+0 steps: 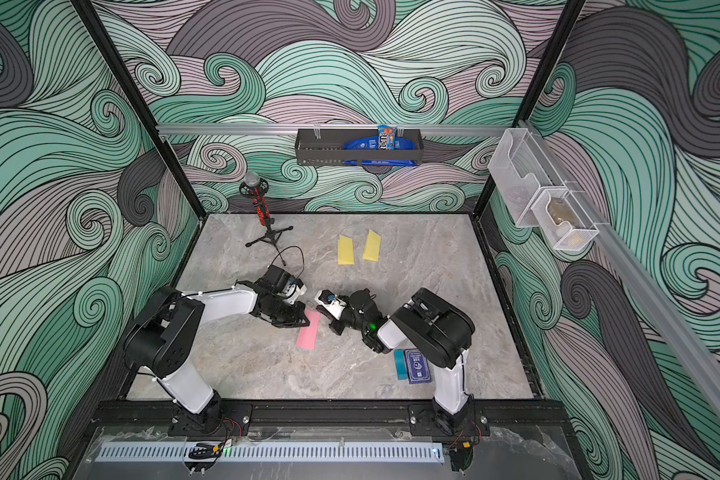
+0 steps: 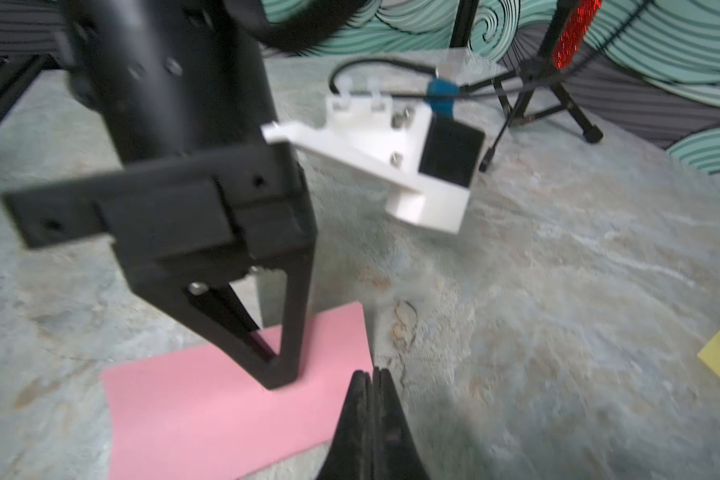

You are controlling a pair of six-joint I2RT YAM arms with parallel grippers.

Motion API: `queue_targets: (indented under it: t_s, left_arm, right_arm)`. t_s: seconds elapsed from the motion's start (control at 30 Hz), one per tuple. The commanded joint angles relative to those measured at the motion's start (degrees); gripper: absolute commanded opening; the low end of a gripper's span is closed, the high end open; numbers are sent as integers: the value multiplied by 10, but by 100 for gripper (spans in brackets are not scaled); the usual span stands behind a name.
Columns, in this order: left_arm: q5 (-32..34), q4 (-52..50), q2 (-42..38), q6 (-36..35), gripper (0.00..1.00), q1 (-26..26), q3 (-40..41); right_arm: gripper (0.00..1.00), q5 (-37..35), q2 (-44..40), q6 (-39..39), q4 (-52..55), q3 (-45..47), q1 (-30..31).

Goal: Fold the square paper along the opposite sides
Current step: Smooth out the paper at the center of the board.

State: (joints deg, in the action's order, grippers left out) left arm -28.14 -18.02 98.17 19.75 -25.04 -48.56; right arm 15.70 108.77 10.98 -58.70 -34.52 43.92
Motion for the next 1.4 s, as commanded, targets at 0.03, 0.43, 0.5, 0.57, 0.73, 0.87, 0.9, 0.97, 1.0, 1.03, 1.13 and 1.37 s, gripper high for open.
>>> queue_targets:
  t_s: [0.03, 0.43, 0.5, 0.57, 0.73, 0.87, 0.9, 0.97, 1.0, 1.03, 1.13, 1.37]
  left_arm:
    - [39, -28, 26, -1, 0, 3, 6]
    - [45, -30, 32, -1, 0, 14, 7]
    - [46, -30, 31, -1, 0, 15, 7]
    - [49, -30, 30, -1, 0, 16, 6]
    - [50, -30, 29, -1, 0, 17, 5]
    - [48, -30, 26, -1, 0, 17, 6]
    - [48, -30, 25, -1, 0, 17, 7]
    - [47, -30, 23, -1, 0, 17, 7]
    - [46, -30, 22, -1, 0, 17, 6]
    - [45, -30, 20, -1, 0, 17, 6]
    - [35, -34, 7, 1, 0, 17, 3]
    - [-71, -41, -61, 42, 0, 35, -43]
  right_arm:
    - [3, 40, 21, 7, 17, 3, 25]
    - [3, 65, 68, 46, 125, -14, 51]
    - [3, 60, 66, 48, 146, -11, 56]
    - [4, 54, 60, 47, 154, 0, 60]
    - [6, 32, 31, 44, 159, 33, 74]
    - [10, 15, 19, 40, 168, 42, 98]
    - [11, 10, 17, 40, 171, 44, 103]
    - [12, -1, 11, 39, 180, 49, 115]
    - [12, -6, 6, 37, 186, 51, 120]
    - [12, -13, -1, 34, 192, 56, 127]
    - [15, -28, -61, 7, 221, 73, 135]
    - [37, -43, -278, -162, 340, 57, 94]
